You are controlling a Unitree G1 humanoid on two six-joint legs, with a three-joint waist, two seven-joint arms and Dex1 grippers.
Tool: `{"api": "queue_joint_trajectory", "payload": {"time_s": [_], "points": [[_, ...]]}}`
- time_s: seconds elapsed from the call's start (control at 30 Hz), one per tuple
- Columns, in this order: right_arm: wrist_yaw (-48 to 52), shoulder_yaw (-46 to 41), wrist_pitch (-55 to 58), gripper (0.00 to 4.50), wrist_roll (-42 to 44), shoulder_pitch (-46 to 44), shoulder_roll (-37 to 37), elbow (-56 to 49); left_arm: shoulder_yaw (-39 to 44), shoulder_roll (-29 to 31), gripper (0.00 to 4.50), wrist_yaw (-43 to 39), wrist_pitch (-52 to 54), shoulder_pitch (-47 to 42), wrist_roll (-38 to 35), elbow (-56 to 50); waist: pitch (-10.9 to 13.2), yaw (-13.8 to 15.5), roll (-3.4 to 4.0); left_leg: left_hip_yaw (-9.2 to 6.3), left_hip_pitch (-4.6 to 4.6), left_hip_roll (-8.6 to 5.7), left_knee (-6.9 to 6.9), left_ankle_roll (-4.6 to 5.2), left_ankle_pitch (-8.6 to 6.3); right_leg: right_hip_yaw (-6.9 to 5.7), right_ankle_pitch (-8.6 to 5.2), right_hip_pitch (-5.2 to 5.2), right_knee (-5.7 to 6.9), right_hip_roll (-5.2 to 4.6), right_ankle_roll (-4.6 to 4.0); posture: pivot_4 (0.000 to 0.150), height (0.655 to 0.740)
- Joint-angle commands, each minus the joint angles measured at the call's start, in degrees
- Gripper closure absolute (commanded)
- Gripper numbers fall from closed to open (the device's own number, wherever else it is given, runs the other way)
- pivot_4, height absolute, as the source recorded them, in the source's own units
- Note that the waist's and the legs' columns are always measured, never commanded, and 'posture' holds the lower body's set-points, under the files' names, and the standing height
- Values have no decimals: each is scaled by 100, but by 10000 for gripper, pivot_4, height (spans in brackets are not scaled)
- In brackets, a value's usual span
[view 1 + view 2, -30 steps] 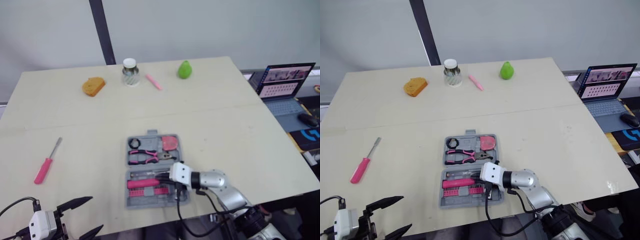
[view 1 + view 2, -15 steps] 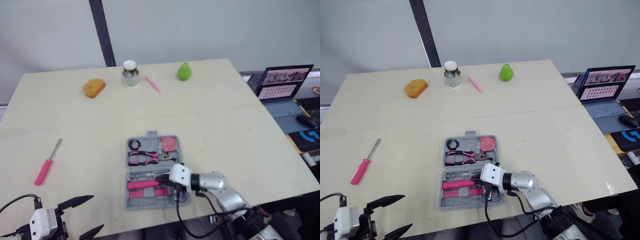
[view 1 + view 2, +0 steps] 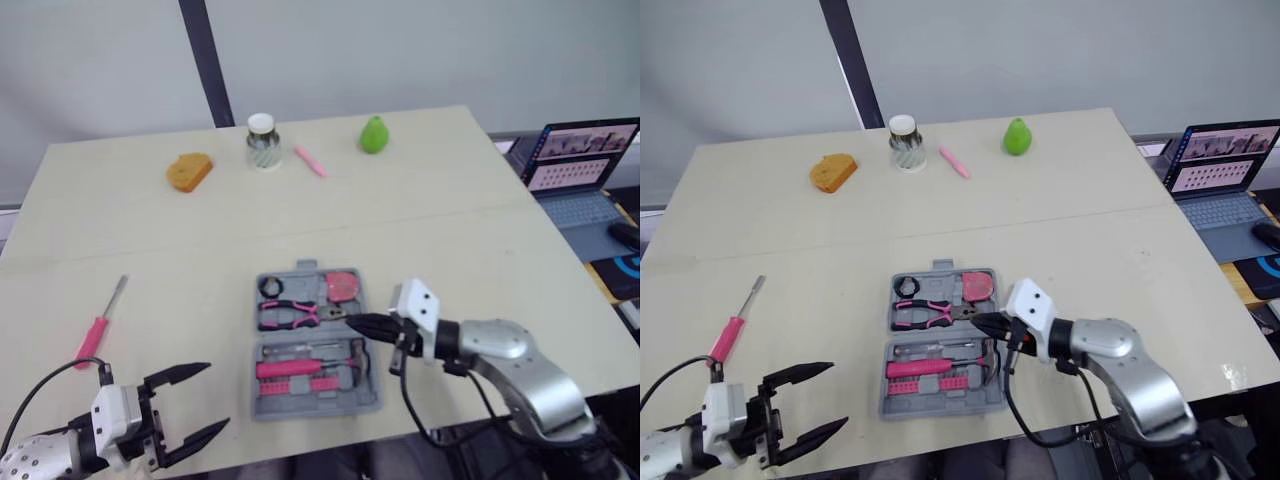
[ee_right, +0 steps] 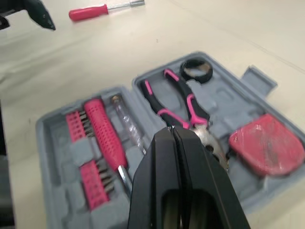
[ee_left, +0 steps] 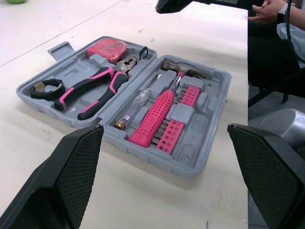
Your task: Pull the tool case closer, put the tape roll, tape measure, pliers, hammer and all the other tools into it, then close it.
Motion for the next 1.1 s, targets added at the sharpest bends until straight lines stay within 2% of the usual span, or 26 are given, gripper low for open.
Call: {"api": "queue_joint_trajectory", "payload": {"time_s": [0.03, 0.1, 0.17, 0.3, 0.4, 0.67, 0.73, 0.8, 0.83, 0.87, 0.93, 1.1], "points": [[-149, -196, 60, 44239, 196, 97, -120, -456, -112, -1, 0, -4, 30, -118, 15, 126, 10, -23, 17, -60, 0, -34, -4, 4, 21, -88, 0, 29, 1, -26, 0, 1500, 7391], [-239, -281, 155, 44239, 278, 156, -151, -546, -170, 14, 0, -16, 46, -230, 17, 183, 13, 2, 18, -203, -21, -137, -11, 23, 82, -220, -23, 45, 24, -116, 33, 1500, 7391], [-323, -361, 244, 44239, 345, 193, -187, -610, -196, 27, 0, -19, 71, -309, 12, 212, 16, 136, 14, -215, -28, -121, 12, 11, 98, -152, -21, 16, 49, -116, 34, 1500, 7391], [-341, -439, 273, 44239, 407, 208, -350, -638, -210, 36, 0, 0, 121, -407, -35, 217, 25, 303, 13, -172, -25, -107, 14, 1, 111, -78, -2, 12, 0, -102, 64, 1500, 7391], [-279, -526, 237, 44239, 494, 239, -483, -614, -164, 13, 0, 52, 159, -422, -80, 216, 26, 313, 15, -163, -19, -98, 8, -2, 109, -22, 3, 7, -1, -100, 59, 1500, 7391], [-170, -536, 159, 44239, 679, 144, -681, -457, -144, -105, 0, 211, 61, -228, -21, 117, 32, 268, 6, -117, -28, -85, -3, -2, 102, 20, -1, -34, 2, -86, 53, 1500, 7400], [-149, -504, 88, 44239, 664, 136, -703, -417, -153, -145, 0, 271, 43, -169, 3, 54, 42, 213, 19, -146, -40, -133, -5, 10, 109, -83, -1, 7, 1, -101, 57, 1500, 7400], [-160, -477, 19, 44239, 620, 133, -723, -403, -142, -161, 0, 314, 41, -140, 4, 15, 46, 158, 15, -311, -55, -231, -31, 57, 155, -264, -19, 68, 11, -190, 85, 1500, 7400], [-141, -512, 26, 44239, 667, 142, -733, -390, -140, -164, 0, 346, 48, -134, 2, -10, 46, 143, 16, -357, -60, -264, -50, 65, 173, -281, -26, 78, 12, -205, 98, 1500, 7400], [-140, -529, 33, 44239, 695, 150, -739, -393, -124, -155, 0, 358, 47, -131, -13, -8, 48, 184, 6, -408, -58, -291, -74, 58, 208, -254, -30, 68, 18, -223, 109, 1500, 7400], [-52, -617, -66, 44239, 693, 263, -844, -348, -89, -164, 0, 454, 104, -131, -66, -64, 51, 302, 2, -368, -70, -278, -70, 23, 227, -164, -38, 25, 20, -215, 122, 1500, 7400], [53, -927, -523, 44239, 540, 681, -1121, -174, 54, -282, 0, 842, 397, -92, -286, -268, 56, 359, -6, -310, -76, -255, -65, 22, 219, -107, -36, -3, 26, -197, 123, 1500, 7400]]}}
